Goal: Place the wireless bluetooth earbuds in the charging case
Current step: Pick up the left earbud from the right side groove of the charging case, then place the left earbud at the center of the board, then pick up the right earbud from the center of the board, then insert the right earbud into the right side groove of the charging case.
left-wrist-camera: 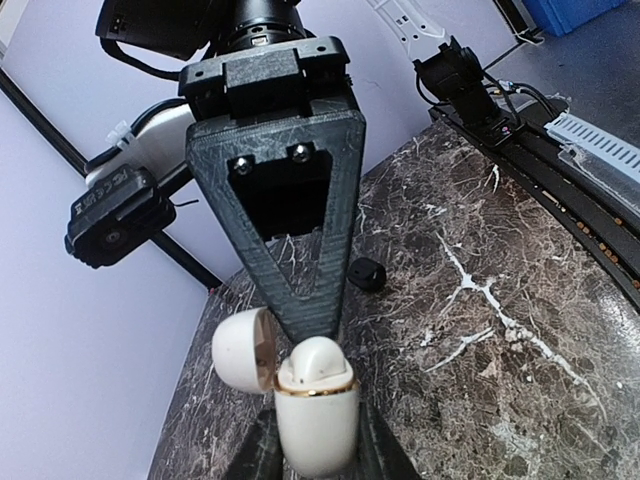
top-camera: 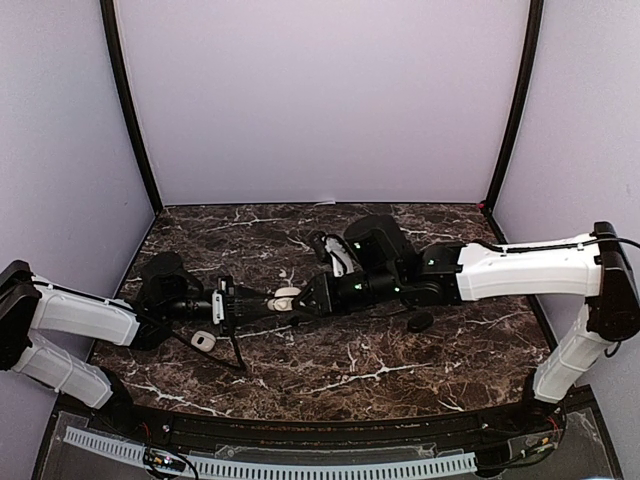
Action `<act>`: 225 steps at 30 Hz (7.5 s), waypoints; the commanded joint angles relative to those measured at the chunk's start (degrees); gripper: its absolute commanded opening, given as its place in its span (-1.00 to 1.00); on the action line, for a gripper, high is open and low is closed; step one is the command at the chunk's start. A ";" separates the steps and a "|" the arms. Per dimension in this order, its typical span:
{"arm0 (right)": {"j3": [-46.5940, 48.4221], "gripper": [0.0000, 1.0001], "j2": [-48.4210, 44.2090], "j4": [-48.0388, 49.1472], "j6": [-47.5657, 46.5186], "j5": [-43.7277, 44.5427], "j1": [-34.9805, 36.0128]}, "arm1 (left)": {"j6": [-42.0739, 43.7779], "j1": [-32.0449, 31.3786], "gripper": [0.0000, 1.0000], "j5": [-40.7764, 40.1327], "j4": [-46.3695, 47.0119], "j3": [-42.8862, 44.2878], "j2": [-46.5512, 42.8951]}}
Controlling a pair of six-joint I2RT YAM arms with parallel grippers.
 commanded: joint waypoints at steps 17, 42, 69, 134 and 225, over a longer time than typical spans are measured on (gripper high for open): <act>-3.23 -0.87 -4.76 -2.27 -0.57 -2.20 -1.71 | 0.73 -0.07 -1.00 -12.09 -6.47 -0.05 0.48; -10.20 -0.79 13.94 14.57 -22.48 18.23 -4.75 | -42.48 13.45 -1.00 -32.73 -0.05 -7.67 -11.40; 13.60 0.06 30.15 17.34 -31.29 14.39 -7.31 | -49.07 13.89 -1.00 -29.74 -7.74 -11.31 -20.99; 4.43 -0.83 11.79 5.82 -30.18 -21.91 -8.69 | -17.60 9.74 -1.00 -0.36 0.42 -12.81 -8.78; 9.50 -0.82 18.96 5.78 -14.38 -23.30 -4.71 | -11.40 1.30 -1.00 -5.58 -3.23 -9.20 -5.05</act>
